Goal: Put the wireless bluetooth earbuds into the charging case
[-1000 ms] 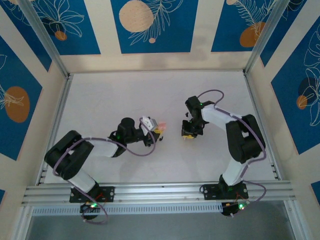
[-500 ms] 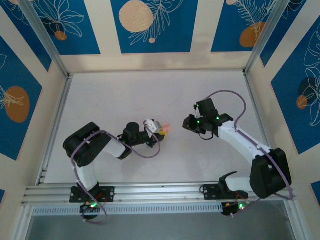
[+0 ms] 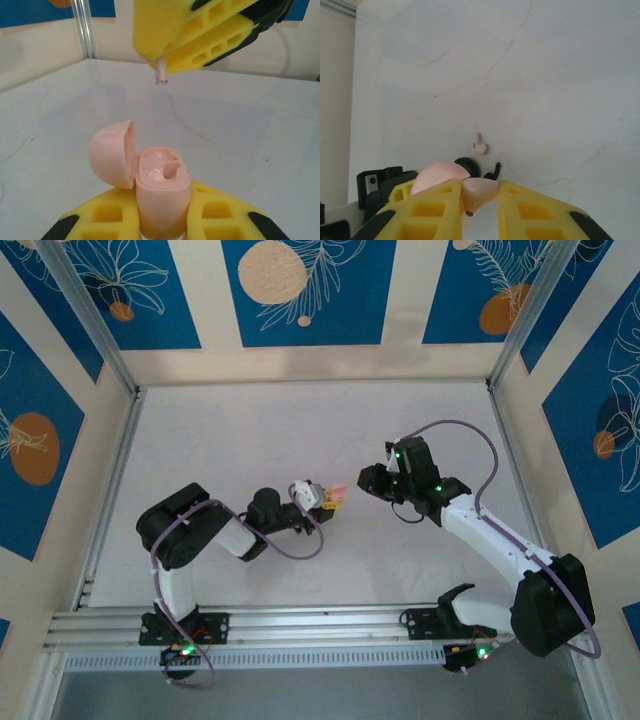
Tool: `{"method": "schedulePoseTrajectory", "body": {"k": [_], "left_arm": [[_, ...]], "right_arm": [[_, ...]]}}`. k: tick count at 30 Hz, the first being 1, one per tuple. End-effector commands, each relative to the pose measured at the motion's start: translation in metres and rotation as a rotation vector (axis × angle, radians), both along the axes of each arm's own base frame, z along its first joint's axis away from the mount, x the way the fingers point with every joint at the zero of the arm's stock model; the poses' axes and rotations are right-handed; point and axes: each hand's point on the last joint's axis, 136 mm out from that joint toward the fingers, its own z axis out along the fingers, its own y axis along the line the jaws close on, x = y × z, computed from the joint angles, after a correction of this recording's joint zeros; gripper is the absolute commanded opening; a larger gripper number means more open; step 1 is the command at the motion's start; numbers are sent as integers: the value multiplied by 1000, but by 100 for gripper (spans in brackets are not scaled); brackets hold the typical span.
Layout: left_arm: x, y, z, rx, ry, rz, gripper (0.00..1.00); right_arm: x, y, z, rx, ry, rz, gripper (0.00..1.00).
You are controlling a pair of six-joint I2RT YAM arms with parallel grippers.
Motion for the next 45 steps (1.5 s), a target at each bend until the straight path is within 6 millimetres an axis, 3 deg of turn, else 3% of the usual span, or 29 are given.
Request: {"method": "schedulePoseTrajectory", "body": {"k": [1, 26, 45], "left_arm": [[2, -7, 16, -37, -78, -1, 10], [5, -6, 44, -87, -118, 27, 10], [6, -6, 54, -106, -129, 28, 11]], "right_arm": [[0, 7, 5, 22, -31, 1, 21], [-4, 21, -10, -38, -30, 24, 21], [-9, 31, -13, -58, -36, 70, 21]]}}
